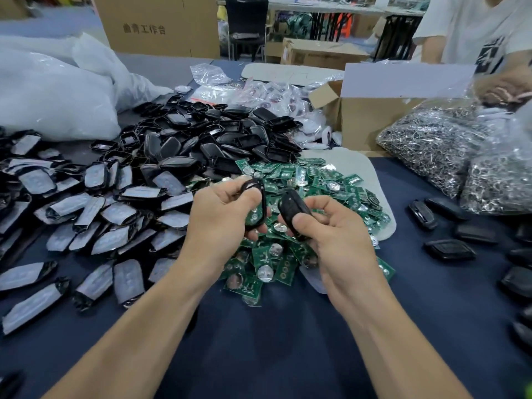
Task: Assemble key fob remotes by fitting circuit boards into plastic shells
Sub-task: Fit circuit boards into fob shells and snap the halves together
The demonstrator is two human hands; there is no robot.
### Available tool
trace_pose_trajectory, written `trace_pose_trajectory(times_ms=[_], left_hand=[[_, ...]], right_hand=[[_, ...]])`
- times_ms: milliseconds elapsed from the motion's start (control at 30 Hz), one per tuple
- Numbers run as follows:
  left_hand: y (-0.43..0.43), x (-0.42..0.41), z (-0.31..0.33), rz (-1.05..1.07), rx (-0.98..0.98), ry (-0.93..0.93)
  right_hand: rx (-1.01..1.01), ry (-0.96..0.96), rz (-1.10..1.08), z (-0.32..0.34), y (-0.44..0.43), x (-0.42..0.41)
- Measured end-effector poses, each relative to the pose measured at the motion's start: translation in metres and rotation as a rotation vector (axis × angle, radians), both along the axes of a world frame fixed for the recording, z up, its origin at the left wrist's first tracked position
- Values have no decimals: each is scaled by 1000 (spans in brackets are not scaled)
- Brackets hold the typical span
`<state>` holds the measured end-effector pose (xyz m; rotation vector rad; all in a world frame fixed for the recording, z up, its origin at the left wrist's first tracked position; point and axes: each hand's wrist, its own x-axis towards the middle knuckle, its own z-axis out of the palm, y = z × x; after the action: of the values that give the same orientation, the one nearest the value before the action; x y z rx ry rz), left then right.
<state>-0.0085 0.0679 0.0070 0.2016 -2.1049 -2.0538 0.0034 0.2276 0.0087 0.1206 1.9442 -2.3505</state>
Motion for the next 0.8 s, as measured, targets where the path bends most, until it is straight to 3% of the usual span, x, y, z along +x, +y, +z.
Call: trace_pose_trajectory(times_ms=[333,600,800], left_hand=[[10,2,2,-72,39,-75],[2,0,6,-292,116,-127],[0,-2,2,-301,80,-121]], right_hand=[[-196,-22,110,7,9,-7],[-131,-16,81,5,10,-10],[-41,21,94,3,4,-6]])
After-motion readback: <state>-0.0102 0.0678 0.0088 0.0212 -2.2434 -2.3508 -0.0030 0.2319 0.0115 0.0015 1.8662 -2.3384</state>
